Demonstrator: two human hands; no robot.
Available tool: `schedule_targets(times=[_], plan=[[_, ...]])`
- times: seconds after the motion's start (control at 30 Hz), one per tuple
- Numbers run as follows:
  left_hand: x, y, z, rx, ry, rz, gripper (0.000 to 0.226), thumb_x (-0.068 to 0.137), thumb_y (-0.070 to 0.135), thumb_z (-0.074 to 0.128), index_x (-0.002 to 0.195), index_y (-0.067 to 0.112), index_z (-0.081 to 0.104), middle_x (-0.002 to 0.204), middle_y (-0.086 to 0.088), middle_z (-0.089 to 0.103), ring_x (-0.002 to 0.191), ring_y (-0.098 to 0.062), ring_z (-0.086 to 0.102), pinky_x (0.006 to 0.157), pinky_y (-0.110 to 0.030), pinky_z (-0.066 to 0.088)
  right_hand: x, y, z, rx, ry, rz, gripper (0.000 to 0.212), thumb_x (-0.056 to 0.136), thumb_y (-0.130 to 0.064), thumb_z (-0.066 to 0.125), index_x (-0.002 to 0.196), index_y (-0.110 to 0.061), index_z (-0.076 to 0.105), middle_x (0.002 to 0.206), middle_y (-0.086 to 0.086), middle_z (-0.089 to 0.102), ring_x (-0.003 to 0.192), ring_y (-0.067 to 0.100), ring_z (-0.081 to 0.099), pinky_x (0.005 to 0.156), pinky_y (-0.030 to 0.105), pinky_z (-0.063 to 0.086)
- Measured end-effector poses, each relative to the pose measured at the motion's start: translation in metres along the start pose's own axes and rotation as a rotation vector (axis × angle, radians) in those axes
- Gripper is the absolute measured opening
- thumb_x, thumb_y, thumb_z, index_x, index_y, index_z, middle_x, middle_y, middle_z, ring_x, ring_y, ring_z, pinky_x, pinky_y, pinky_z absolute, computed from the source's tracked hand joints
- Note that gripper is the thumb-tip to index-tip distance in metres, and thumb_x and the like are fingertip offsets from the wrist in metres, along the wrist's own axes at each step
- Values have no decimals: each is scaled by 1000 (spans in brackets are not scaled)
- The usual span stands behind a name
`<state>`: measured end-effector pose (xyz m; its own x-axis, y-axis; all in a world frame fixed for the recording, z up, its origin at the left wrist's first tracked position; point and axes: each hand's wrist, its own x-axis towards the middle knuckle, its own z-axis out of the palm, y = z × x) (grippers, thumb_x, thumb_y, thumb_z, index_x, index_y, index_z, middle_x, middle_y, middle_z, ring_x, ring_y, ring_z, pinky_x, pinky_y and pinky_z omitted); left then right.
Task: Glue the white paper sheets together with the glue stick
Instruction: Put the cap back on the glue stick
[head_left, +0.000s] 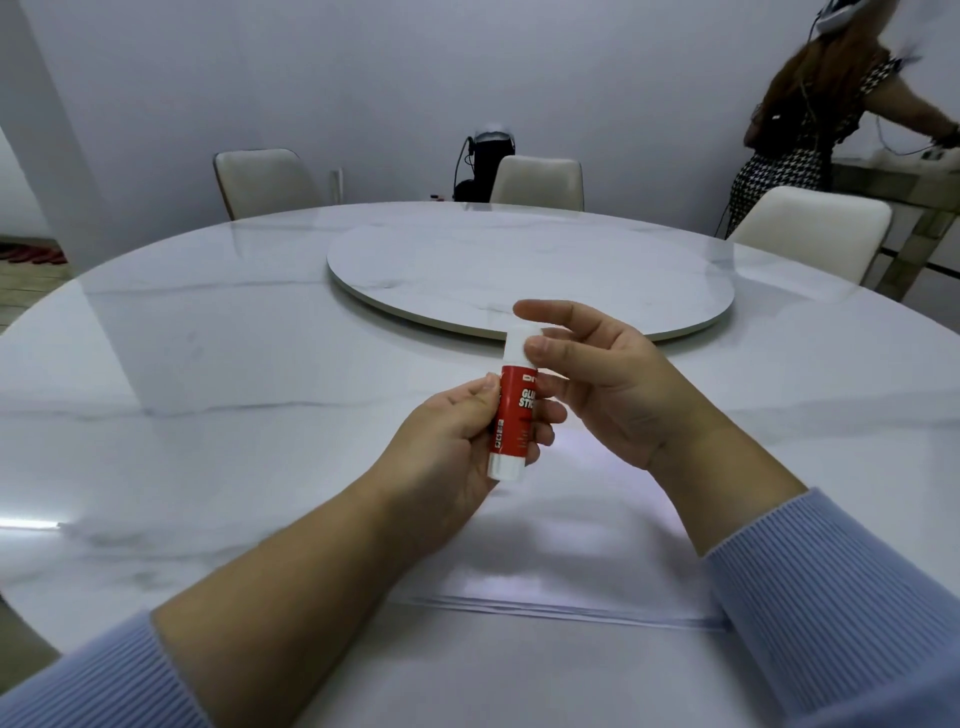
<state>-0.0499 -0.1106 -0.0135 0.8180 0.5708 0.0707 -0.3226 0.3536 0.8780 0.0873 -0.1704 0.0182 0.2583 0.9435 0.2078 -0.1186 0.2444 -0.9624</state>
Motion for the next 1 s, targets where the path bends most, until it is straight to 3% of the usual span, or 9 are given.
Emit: schedule_targets(times=[0.13,0.27,0.4,0.5,0.57,0.67,0.73,0.83,1.0], plan=[[2,-2,0,24,30,35,37,79,30,50,97,2,66,71,-7,69,62,-14,61,62,-23,52,2,4,-1,-124,88,-27,32,63,-24,73,93,-12,71,75,-2,70,75,16,63,72,28,52],[2,-2,-3,-25,22,45,33,78,28,51,92,1,64,68,-6,67,59,-14,60,63,-24,52,0,2,-2,-21,4,0,29,70,-14,65,99,-9,70,93,10,71,89,19,67,78,26,55],[1,-2,-2,-14,2,58,31,79,30,49,83,7,69,67,-7,64,60,-17,59,62,-26,52,-1,4,2,-33,-11,-18,31,69,-16,66,100,-13,68,77,2,66,71,10,64,66,20,52],[0,0,-2,13,-28,66,34,79,31,46,90,3,62,65,-4,61,56,-18,58,59,-26,52,-3,1,1,-19,-78,4,33,74,-22,62,105,-13,67,103,10,71,91,19,65,79,28,54],[0,0,-2,19,-47,46,37,79,33,45,95,2,59,64,-4,60,52,-18,55,54,-26,50,-2,1,-1,15,-62,-5,28,71,-21,66,97,-15,70,96,8,74,92,21,67,81,30,53],[0,-2,-1,-3,-66,22,37,83,33,44,97,2,58,64,-3,57,50,-15,49,51,-24,42,1,3,4,3,-15,-33,30,59,-27,76,88,-22,74,70,-4,64,71,15,58,71,26,51],[1,-1,0,-31,-73,17,36,82,32,44,97,2,57,64,-3,56,49,-14,47,52,-24,40,1,3,4,-47,-26,-32,30,64,-30,76,93,-22,74,73,-5,64,74,16,57,71,24,52],[1,0,-1,-59,-83,12,35,81,32,45,97,2,55,63,-4,55,48,-14,45,51,-23,39,-1,0,0,-22,-63,-6,24,83,-21,60,103,-14,71,101,6,74,97,21,66,86,30,52],[0,-1,-2,-44,-94,1,36,83,33,44,96,2,57,64,-4,55,49,-14,46,51,-24,40,0,2,3,-21,-14,-16,20,75,-24,74,95,-19,74,75,-3,67,81,21,56,75,24,53]])
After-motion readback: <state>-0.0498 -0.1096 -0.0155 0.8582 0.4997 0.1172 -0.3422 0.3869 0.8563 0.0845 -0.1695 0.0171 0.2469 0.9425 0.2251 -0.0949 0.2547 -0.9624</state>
